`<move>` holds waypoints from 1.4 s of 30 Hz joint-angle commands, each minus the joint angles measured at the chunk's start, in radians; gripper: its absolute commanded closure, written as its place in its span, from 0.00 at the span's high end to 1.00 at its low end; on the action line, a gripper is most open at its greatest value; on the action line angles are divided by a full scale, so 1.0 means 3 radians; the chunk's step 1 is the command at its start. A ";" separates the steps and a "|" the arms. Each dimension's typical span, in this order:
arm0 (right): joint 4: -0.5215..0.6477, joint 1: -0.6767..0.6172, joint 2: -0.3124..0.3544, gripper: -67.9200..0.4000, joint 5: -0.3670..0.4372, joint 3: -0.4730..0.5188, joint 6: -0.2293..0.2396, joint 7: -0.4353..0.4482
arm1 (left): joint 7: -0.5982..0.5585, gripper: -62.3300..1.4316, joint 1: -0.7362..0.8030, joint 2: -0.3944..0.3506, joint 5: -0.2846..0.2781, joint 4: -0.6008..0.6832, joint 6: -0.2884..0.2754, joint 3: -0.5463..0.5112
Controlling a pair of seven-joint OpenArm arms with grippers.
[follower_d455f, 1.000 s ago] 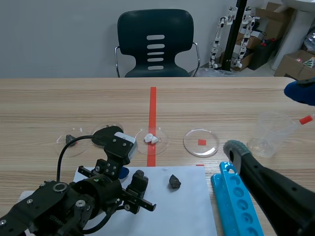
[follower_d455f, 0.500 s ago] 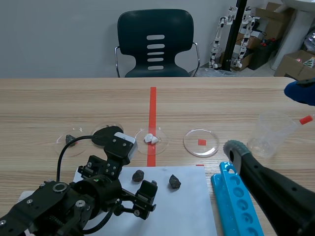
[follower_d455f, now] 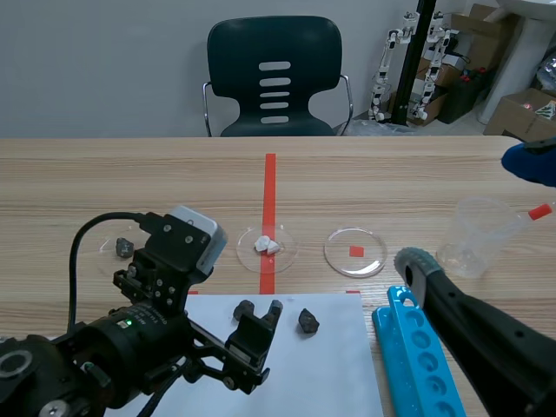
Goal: Put the middle mineral back
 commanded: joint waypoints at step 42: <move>0.0039 0.0038 0.0015 1.00 0.0048 0.0023 0.0000 0.0050 | -0.1141 0.92 0.1530 -0.0183 0.0264 0.1203 -0.0936 -0.1606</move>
